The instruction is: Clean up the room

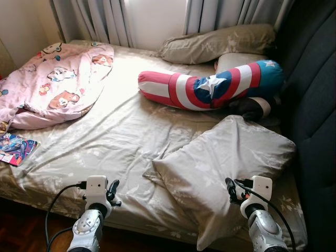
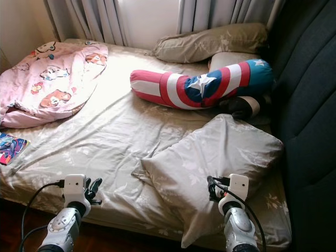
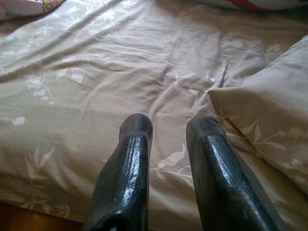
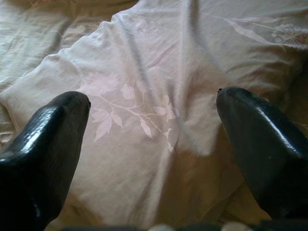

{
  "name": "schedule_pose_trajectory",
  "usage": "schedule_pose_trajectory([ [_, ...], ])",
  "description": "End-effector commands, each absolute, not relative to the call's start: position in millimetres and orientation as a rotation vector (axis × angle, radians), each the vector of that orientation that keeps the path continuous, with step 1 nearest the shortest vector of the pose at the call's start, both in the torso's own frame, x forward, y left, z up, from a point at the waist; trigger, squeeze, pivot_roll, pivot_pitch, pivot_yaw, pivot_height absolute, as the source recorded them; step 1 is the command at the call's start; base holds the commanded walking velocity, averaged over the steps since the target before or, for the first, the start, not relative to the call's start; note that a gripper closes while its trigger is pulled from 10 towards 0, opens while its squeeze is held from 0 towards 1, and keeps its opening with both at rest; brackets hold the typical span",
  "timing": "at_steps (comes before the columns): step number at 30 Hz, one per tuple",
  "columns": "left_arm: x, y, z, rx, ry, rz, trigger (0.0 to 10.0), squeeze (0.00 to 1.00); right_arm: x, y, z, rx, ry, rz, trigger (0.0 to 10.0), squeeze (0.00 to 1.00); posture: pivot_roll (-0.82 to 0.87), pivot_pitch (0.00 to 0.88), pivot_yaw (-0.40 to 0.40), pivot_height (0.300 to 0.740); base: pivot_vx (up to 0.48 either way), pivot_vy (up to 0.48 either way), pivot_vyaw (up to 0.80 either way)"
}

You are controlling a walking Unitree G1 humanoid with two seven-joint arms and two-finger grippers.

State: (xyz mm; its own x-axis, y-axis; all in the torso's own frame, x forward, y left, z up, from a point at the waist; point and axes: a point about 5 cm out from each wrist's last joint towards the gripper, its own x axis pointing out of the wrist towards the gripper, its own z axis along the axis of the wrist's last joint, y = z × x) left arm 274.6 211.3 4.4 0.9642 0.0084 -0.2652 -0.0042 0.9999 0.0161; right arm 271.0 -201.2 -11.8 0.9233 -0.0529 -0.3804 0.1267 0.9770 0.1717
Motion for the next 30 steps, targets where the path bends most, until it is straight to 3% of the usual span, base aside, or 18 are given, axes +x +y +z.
schedule_pose_trajectory([
  [1,275.7,209.4,5.5,0.025,0.260,-0.004,10.0,0.00,268.6,-201.8,-14.6,0.204,0.402,-0.102,10.0,0.00,-0.02,0.032,-0.065,0.685,0.000,0.480,0.00],
  [30,284.7,205.0,16.5,0.053,0.205,-0.043,10.0,0.00,271.3,-202.6,-12.0,0.199,0.389,-0.124,10.0,0.00,-0.02,0.056,-0.058,0.667,0.000,0.000,0.00],
])
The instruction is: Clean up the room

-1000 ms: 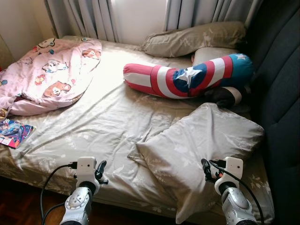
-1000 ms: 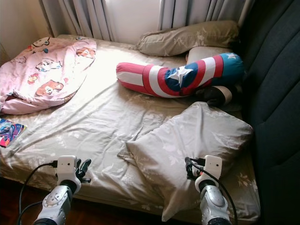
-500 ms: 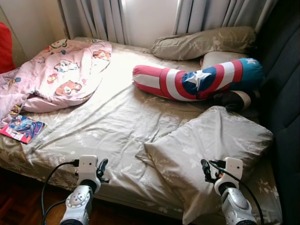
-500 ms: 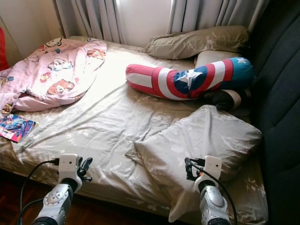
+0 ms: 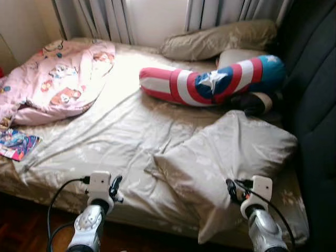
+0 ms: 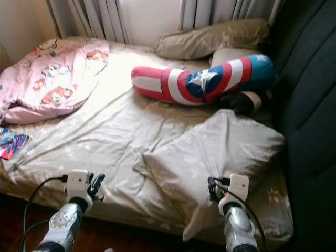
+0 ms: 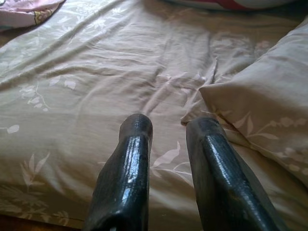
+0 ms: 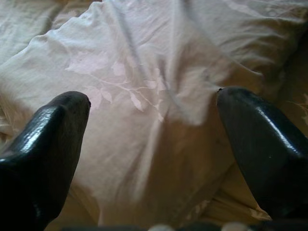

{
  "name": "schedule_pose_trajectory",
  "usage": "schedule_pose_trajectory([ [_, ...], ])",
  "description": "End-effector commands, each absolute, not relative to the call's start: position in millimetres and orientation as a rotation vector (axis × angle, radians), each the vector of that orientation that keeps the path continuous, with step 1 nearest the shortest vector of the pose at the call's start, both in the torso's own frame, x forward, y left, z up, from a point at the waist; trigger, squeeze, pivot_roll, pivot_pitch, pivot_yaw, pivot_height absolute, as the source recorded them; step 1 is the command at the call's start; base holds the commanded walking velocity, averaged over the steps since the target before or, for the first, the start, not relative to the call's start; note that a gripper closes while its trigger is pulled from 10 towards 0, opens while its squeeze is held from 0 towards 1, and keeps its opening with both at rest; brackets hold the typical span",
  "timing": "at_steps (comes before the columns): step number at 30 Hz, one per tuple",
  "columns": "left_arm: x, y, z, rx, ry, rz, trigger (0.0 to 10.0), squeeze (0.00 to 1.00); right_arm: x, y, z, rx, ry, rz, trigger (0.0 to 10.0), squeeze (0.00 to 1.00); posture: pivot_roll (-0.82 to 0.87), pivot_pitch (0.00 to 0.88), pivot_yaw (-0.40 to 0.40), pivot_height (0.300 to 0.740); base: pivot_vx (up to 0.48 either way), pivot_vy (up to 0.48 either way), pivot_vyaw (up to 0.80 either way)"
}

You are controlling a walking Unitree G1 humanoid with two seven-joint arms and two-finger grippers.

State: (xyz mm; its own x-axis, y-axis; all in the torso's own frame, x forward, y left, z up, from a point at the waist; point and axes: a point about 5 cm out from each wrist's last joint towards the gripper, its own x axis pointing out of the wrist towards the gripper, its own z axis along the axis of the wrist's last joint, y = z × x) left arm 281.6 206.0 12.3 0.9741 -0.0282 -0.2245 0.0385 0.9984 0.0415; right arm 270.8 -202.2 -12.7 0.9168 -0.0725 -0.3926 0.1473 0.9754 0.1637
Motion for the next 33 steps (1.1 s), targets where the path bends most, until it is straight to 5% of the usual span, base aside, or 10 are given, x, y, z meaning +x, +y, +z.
schedule_pose_trajectory([
  [1,284.9,205.0,16.8,0.053,0.203,-0.044,10.0,0.00,271.2,-201.8,-12.2,0.196,0.391,-0.120,10.0,0.00,-0.02,0.056,-0.058,0.667,0.000,0.000,0.00],
  [33,285.3,204.8,16.5,0.045,0.209,-0.044,10.0,0.00,271.3,-200.1,-11.8,0.215,0.379,-0.110,10.0,0.00,-0.02,0.060,-0.060,0.653,0.000,0.000,0.00],
])
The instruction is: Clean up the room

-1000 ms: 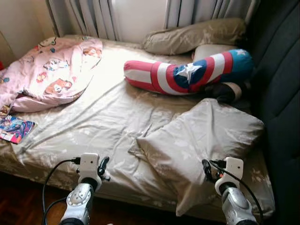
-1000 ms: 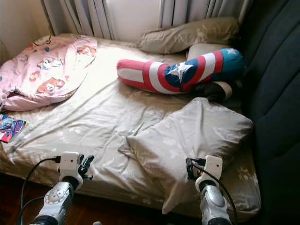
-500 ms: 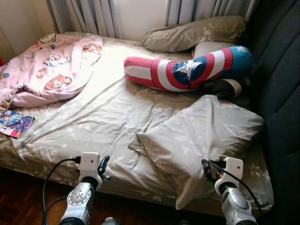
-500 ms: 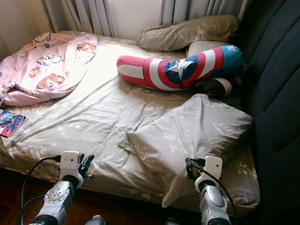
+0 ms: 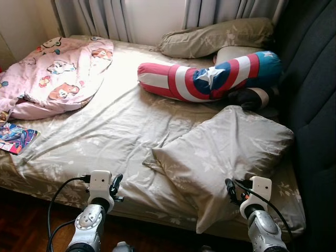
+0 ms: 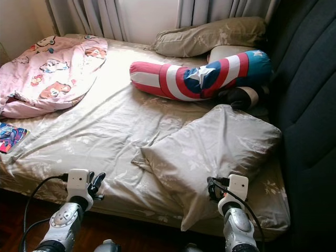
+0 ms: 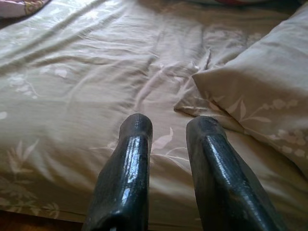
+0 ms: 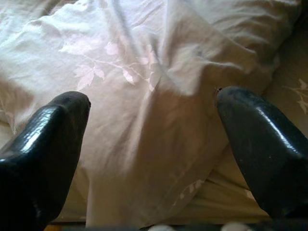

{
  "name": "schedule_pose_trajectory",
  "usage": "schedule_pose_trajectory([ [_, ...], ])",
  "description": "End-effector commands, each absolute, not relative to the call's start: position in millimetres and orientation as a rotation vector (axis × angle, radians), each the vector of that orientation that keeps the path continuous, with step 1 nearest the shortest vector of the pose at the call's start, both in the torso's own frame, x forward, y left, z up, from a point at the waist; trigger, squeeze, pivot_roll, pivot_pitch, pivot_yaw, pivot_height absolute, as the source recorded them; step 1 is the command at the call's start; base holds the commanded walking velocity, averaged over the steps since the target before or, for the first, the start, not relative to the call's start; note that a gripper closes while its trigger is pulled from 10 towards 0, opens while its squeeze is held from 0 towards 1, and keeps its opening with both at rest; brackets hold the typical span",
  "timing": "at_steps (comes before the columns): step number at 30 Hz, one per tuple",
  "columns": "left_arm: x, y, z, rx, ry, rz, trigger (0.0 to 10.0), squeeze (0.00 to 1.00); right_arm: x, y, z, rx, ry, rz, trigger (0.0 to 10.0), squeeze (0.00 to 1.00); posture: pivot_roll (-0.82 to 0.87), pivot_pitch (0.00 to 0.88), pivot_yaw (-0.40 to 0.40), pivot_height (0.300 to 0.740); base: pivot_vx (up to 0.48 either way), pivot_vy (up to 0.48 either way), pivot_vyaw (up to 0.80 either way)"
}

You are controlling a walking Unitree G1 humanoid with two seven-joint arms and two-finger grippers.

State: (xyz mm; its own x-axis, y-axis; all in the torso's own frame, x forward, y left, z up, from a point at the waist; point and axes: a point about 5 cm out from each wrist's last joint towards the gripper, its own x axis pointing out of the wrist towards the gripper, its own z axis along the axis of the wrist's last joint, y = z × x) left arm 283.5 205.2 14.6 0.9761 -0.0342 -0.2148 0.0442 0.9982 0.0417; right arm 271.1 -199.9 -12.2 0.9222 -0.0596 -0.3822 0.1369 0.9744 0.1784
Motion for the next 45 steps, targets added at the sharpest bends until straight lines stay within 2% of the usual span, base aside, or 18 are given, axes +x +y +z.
schedule_pose_trajectory([
  [1,285.4,204.7,16.7,0.045,0.207,-0.045,10.0,0.00,271.2,-200.0,-11.9,0.215,0.379,-0.109,10.0,0.00,-0.02,0.061,-0.060,0.653,0.000,0.000,0.00],
  [25,287.0,204.1,18.7,0.056,0.199,-0.055,10.0,0.00,271.9,-198.0,-11.1,0.241,0.365,-0.097,10.0,0.00,-0.01,0.066,-0.057,0.653,0.000,0.000,0.00],
  [34,286.4,205.8,19.2,0.056,0.196,-0.055,10.0,0.00,275.2,-189.2,-8.1,0.272,0.341,-0.036,10.0,0.00,-0.02,0.081,-0.049,0.653,0.027,0.000,0.00],
  [35,288.5,207.4,21.4,0.067,0.196,-0.073,10.0,0.00,300.6,-176.8,17.7,0.301,0.223,0.008,10.0,0.00,-0.02,0.095,-0.031,0.653,0.292,0.000,0.00],
  [45,290.6,207.1,23.2,0.066,0.192,-0.073,10.0,0.00,304.7,-177.1,21.9,0.300,0.211,0.010,10.0,0.00,-0.02,0.094,-0.029,0.653,0.293,0.000,0.00],
])
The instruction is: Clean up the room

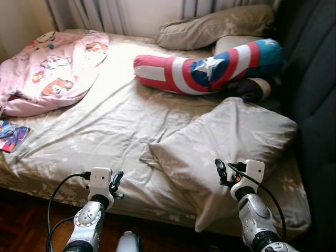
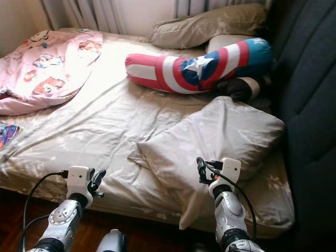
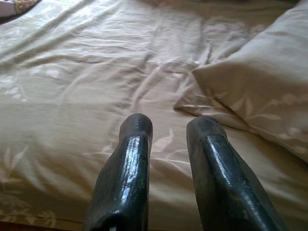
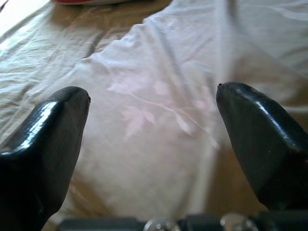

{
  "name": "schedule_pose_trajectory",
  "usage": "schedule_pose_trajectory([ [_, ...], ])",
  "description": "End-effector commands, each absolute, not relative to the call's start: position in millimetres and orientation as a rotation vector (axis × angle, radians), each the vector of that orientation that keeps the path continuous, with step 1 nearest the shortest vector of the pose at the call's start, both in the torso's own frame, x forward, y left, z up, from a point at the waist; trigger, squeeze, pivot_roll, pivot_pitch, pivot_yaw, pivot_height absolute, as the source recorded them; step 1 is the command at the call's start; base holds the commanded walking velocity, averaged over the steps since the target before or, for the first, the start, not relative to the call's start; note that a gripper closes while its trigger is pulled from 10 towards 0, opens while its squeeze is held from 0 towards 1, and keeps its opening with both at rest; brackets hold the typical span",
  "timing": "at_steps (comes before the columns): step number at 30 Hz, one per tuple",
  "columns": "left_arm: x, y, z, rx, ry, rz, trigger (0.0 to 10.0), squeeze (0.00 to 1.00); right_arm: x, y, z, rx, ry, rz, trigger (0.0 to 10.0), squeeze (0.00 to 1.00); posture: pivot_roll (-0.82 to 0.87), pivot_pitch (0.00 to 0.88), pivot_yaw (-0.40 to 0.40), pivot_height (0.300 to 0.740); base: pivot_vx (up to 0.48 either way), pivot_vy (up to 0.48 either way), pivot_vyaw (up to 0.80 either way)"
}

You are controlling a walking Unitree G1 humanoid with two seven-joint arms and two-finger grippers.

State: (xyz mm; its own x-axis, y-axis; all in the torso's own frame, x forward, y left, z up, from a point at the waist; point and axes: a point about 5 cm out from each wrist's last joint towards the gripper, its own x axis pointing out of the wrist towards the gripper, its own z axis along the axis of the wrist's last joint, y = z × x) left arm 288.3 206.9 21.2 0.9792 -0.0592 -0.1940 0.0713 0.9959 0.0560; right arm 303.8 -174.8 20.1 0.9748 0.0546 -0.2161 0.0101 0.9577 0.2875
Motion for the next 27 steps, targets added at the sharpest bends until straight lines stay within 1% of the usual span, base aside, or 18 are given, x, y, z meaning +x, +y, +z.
schedule_pose_trajectory([
  [1,290.7,207.0,23.3,0.065,0.191,-0.073,10.0,0.00,305.3,-178.3,22.9,0.300,0.206,0.006,10.0,0.00,-0.02,0.094,-0.028,0.653,0.296,0.000,0.00],
  [7,291.1,206.2,23.0,0.066,0.197,-0.080,10.0,0.00,310.4,-181.4,30.4,0.298,0.170,-0.002,10.0,0.00,-0.03,0.099,-0.024,0.653,0.291,0.000,0.00],
  [10,291.7,205.2,23.3,0.059,0.195,-0.084,10.0,0.00,312.2,-182.3,33.4,0.297,0.153,-0.010,10.0,0.00,-0.03,0.098,-0.024,0.653,0.000,0.000,0.00],
  [12,291.2,204.3,21.6,0.068,0.210,-0.089,10.0,0.00,312.7,-187.4,33.7,0.317,0.154,-0.068,10.0,0.00,-0.03,0.098,-0.024,0.653,0.000,0.000,0.00],
  [13,291.2,204.3,21.6,0.068,0.210,-0.089,10.0,0.00,312.7,-187.4,33.7,0.317,0.154,-0.068,10.0,0.00,-0.03,0.098,-0.024,0.653,0.000,0.000,0.00],
  [14,291.0,204.0,21.4,0.064,0.210,-0.090,10.0,0.00,312.9,-191.8,33.5,0.349,0.156,-0.113,10.0,0.00,-0.03,0.100,-0.022,0.653,0.000,0.000,0.00],
  [19,291.1,203.8,21.7,0.063,0.208,-0.096,10.0,0.00,311.7,-195.2,28.0,0.359,0.217,-0.149,10.0,0.00,-0.03,0.111,-0.015,0.653,0.000,0.000,0.00],
  [20,290.8,204.3,21.7,0.068,0.209,-0.100,10.0,0.00,310.5,-197.2,26.4,0.380,0.225,-0.171,10.0,1.00,-0.03,0.115,-0.012,0.653,0.000,0.000,0.00],
  [22,290.6,205.5,22.0,0.074,0.209,-0.102,10.0,0.00,310.4,-199.2,26.7,0.420,0.215,-0.189,10.0,1.00,-0.03,0.126,-0.007,0.653,0.000,0.000,0.00],
  [27,288.9,209.6,21.2,0.087,0.218,-0.108,10.0,0.00,308.9,-195.7,23.9,0.414,0.237,-0.165,10.0,1.00,-0.04,0.138,0.004,0.653,0.000,0.000,0.00],
])
